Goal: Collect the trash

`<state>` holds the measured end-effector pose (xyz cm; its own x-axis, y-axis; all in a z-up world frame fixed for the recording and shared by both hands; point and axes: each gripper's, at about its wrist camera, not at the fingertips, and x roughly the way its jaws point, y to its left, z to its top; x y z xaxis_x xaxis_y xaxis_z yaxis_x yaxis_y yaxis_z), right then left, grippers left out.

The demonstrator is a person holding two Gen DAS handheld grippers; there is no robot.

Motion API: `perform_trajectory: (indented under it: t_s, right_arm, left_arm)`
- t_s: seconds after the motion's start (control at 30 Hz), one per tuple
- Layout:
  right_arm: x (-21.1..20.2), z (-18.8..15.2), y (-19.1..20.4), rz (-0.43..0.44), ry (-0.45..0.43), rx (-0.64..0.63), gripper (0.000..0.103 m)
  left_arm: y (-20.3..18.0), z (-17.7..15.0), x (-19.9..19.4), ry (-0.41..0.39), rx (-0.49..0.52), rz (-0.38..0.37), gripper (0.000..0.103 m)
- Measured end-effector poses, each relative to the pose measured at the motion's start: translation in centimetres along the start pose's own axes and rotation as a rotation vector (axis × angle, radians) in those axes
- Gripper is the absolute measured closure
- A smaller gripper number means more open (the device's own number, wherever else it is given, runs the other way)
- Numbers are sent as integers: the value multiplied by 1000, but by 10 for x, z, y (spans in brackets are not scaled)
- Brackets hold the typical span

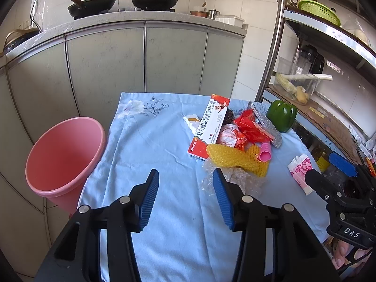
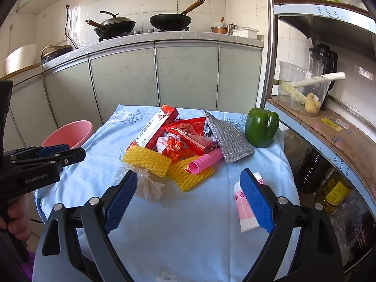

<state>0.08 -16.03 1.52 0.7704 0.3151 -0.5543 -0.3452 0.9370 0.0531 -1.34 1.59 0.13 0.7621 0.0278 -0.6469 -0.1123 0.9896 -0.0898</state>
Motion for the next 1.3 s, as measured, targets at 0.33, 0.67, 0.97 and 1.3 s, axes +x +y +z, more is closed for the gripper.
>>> perform_trajectory:
  t_s: [0.33, 0.67, 0.97, 1.3]
  right_arm:
    - [0, -2, -8, -13, 1, 15, 13]
    - [5, -2, -27, -41, 7, 49, 13]
    - [18, 12, -49, -37, 23, 68, 13]
    - [61, 39, -27, 55, 51, -60, 13]
  left_arm:
    - [8, -4, 6, 43, -47, -18, 53]
    - [0, -3, 17, 92, -39, -125, 52]
    - [-11, 35, 42, 80, 45, -192, 48]
    - [-18, 67, 116, 172, 92, -193, 47]
